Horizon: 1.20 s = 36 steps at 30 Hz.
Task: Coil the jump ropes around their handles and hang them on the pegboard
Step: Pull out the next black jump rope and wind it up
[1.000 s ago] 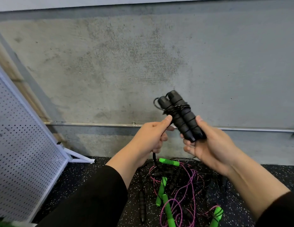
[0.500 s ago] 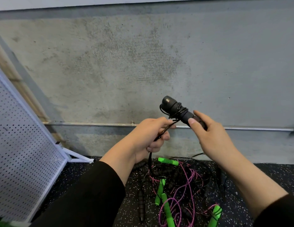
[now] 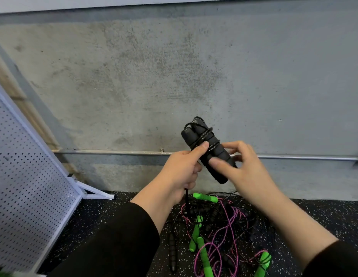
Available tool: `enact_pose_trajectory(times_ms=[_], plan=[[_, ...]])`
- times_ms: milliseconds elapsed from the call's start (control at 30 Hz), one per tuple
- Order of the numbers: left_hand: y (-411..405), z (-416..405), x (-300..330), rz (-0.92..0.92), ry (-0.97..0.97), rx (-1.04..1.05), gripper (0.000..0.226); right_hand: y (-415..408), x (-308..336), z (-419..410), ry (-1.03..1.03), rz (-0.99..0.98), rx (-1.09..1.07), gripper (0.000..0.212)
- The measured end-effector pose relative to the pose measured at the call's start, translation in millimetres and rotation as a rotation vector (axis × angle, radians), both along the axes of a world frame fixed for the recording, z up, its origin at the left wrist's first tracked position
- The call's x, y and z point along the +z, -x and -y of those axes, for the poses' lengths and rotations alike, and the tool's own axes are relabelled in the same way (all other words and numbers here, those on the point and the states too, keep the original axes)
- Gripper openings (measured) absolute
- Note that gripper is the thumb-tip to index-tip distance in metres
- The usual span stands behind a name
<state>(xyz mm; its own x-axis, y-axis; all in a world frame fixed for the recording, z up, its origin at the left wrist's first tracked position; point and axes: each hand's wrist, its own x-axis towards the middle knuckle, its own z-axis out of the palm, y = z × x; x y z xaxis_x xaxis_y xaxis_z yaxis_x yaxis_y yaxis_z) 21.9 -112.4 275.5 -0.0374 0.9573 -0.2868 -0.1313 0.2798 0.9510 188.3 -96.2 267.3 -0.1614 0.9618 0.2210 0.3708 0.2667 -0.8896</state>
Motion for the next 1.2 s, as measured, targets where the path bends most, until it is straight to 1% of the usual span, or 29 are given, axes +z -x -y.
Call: enact_pose_trajectory(times_ms=[33,67,100,133,200,233,300,367,433,500,567,633,733,800,867,967,1067,1133,1200], plan=[[1,1,0,-0.016,-0.020,-0.024,0.039,-1,0,-1,0.169,-0.222,0.049,0.042],[2,2,-1,-0.029,-0.038,-0.049,0.040,-2,0,0,0.358,-0.430,0.114,0.050],[2,3,-1,-0.035,-0.051,-0.068,0.041,-3,1,2,0.531,-0.568,0.190,0.056],[2,4,-1,-0.041,-0.061,-0.079,0.042,-4,1,5,0.667,-0.626,0.263,0.059],[3,6,1,-0.063,-0.070,-0.086,0.042,-7,3,8,0.803,-0.647,0.385,0.058],[3,7,2,-0.082,-0.070,-0.085,0.042,-9,4,8,0.818,-0.648,0.409,0.058],[5,9,6,-0.141,-0.083,-0.083,0.042,-9,4,5,0.778,-0.644,0.413,0.060],[8,11,11,-0.219,-0.101,-0.087,0.045,-10,7,4,0.663,-0.624,0.350,0.060],[13,13,15,-0.302,-0.099,-0.116,0.052,-11,10,4,0.541,-0.608,0.243,0.051],[18,17,15,-0.326,-0.078,-0.155,0.062,-13,13,8,0.416,-0.506,0.131,0.039],[21,22,14,-0.340,-0.053,-0.197,0.067,-15,14,13,0.292,-0.297,0.053,0.031],[21,28,13,-0.393,-0.029,-0.227,0.071,-14,13,20,0.185,-0.121,0.018,0.026],[22,36,14,-0.438,-0.016,-0.227,0.075,-10,8,26,0.085,0.017,-0.036,0.029],[23,40,16,-0.423,-0.035,-0.209,0.074,-7,3,32,0.040,0.147,-0.055,0.042],[22,43,16,-0.365,-0.049,-0.186,0.069,-4,-2,38,-0.005,0.286,-0.082,0.058],[15,51,11,-0.209,-0.040,-0.176,0.059,0,0,52,-0.051,0.432,-0.142,0.058],[6,60,5,-0.054,0.006,-0.116,0.063,3,1,69,-0.168,0.541,-0.173,0.058],[-2,65,4,-0.005,0.026,-0.046,0.056,4,3,78,-0.227,0.589,-0.182,0.060],[-9,71,5,0.001,0.021,0.027,0.046,5,9,85,-0.263,0.639,-0.190,0.062]])
